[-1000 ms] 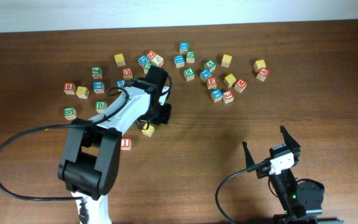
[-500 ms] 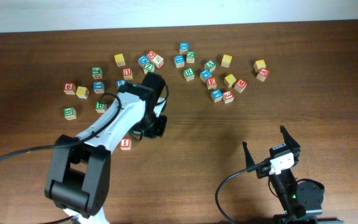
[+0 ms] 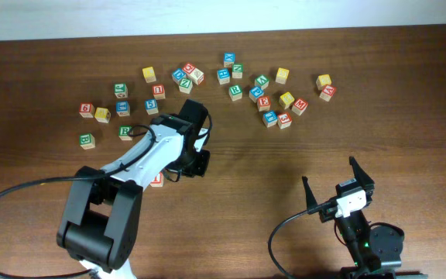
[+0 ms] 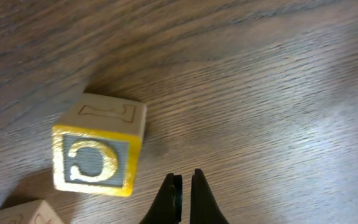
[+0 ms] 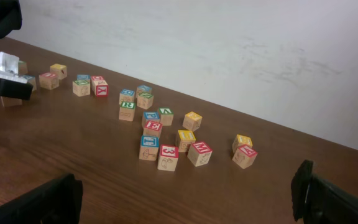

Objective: Spell out ICRA

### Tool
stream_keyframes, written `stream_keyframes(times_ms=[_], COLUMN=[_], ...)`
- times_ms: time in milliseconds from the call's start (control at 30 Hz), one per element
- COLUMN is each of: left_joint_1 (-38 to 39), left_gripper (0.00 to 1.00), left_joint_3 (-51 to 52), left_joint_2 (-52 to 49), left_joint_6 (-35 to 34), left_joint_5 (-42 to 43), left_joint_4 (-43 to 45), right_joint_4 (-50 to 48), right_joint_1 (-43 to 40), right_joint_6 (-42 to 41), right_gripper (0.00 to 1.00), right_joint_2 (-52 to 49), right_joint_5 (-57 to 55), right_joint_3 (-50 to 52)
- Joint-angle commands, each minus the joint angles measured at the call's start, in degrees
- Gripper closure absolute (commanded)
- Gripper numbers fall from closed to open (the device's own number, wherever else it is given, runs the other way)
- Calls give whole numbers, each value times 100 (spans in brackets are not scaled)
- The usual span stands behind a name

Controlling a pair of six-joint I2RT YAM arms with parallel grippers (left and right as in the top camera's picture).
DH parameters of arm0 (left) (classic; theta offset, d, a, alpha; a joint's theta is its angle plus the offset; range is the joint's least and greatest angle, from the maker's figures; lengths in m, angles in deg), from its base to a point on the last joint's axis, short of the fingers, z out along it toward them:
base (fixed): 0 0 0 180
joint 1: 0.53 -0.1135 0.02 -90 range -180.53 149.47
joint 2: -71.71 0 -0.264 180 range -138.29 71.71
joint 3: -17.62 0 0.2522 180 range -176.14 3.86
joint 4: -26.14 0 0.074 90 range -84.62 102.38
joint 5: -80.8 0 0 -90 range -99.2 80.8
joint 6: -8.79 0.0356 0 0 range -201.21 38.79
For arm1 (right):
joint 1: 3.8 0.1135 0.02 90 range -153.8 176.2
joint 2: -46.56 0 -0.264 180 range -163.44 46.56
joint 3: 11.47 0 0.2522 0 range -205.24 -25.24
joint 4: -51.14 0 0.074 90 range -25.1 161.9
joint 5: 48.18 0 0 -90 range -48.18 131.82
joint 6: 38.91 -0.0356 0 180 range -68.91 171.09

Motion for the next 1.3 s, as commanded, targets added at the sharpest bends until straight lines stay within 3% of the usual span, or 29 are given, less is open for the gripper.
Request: stream_keyframes(times_ms=[0, 1133, 1267], left_joint_1=[17, -31, -199], left_gripper=[100, 97, 98], left_joint_3=[31, 33, 33], left_joint_2=[24, 24, 24], left_joint_6=[-13, -289, -719], left_joint_5=[-385, -2308, -2551], left_joint_4=[-109, 328, 396], right_joint_4=[26, 26, 26], right_joint_1=[33, 33, 33], right_joint_6=[-22, -22, -24], right_gripper=[2, 2, 2], right_joint_2=[37, 37, 37], right_joint_5=[72, 72, 72], right_joint_3=[31, 31, 31])
